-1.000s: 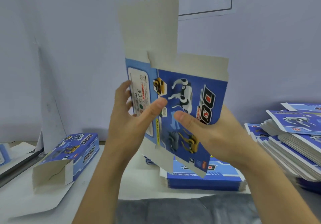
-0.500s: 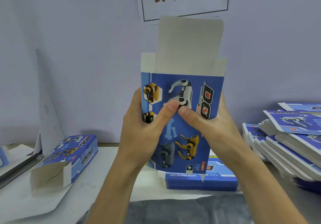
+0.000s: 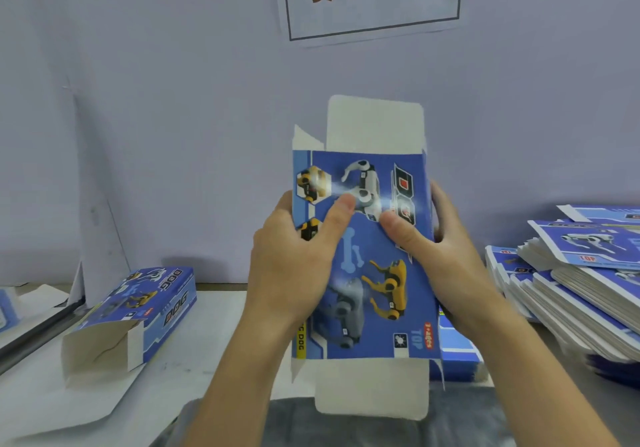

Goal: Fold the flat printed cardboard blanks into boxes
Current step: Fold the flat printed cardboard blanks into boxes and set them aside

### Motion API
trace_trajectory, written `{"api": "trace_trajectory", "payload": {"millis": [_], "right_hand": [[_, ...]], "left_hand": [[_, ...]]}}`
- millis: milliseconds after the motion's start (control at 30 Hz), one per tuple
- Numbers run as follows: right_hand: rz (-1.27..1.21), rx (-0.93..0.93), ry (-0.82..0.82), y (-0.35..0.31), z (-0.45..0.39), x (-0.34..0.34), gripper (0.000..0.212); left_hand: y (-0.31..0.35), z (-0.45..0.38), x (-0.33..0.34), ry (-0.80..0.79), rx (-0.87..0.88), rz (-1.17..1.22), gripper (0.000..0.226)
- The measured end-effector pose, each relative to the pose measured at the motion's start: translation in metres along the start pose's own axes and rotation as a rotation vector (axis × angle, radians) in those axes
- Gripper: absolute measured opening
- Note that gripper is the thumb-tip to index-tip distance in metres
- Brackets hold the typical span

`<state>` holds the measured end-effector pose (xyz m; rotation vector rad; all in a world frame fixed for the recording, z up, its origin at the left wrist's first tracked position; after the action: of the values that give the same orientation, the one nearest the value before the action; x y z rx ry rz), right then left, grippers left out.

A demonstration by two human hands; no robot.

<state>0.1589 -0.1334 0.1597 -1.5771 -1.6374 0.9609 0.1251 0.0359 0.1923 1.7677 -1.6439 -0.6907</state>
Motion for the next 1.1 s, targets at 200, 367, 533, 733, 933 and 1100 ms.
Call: {"api": "trace_trajectory", "payload": {"millis": [200,367,533,733,933,1100], "right_hand": [[-0.027,-0.067,-0.179,-0.014,0.003,0.018,0.065],[0.053,-0.072,-0.141,-0.017,0.002,0.02,0.092],[0.092,-0.209,-0.081,-0.036,0.003,0.013,0.085],[0.129,-0.324,-0.01,-0.054,0.008,0.012,0.065],[0.072,-0.264,0.008,-0.054,0.006,0.008,0.025],[-0.019,-0.174,-0.03,-0.054,0.007,0.013,0.038]], "left_hand": [[0.002,-0.002,-0.008,0.025,-0.045,0.193,0.081],[0.022,-0.001,-0.017,0.111,0.126,0.213,0.062],[0.025,0.003,-0.007,0.117,0.147,0.119,0.076],[0.037,0.003,-0.002,0.094,0.211,0.12,0.057],[0.037,0.004,0.003,0.055,0.198,0.092,0.029],[0.028,0.002,0.001,0.063,0.087,0.091,0.033]]}}
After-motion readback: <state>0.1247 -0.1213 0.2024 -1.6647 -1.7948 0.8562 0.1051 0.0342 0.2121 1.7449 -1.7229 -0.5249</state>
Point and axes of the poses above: each hand's wrist, its own z-axis away from the middle knuckle, its own x-axis out of the palm, y = z × x, the point moved 10 cm from there along -z, towards the middle knuckle, and after that the axes turned 11 degrees about z, right-handed, at the moved point
